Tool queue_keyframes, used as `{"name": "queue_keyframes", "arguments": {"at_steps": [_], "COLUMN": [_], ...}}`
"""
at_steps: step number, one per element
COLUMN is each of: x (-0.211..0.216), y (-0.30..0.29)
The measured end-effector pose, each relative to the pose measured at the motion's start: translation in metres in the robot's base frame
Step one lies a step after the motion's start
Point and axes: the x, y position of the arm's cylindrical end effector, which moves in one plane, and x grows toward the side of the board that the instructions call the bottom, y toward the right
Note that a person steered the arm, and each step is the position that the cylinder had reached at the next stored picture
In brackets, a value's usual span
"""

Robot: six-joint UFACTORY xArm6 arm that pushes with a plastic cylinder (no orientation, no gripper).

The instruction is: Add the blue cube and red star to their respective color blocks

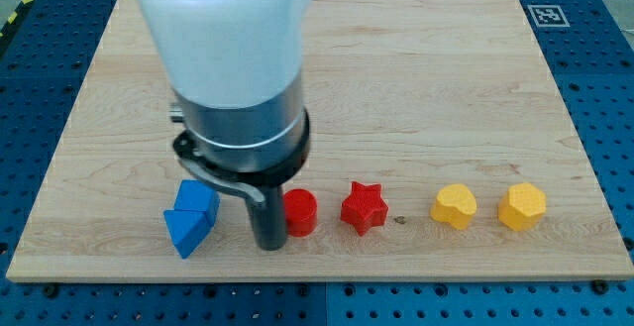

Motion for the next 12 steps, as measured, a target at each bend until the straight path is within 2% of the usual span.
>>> {"name": "queue_keyframes", "arguments": {"at_steps": [2,3,4,5,6,7,12], "x": [0.0,0.0,0.011,0.026,0.021,0.006,-0.017], "y": [0.069,0.082,0.088,0.124,0.172,0.188,0.111]}}
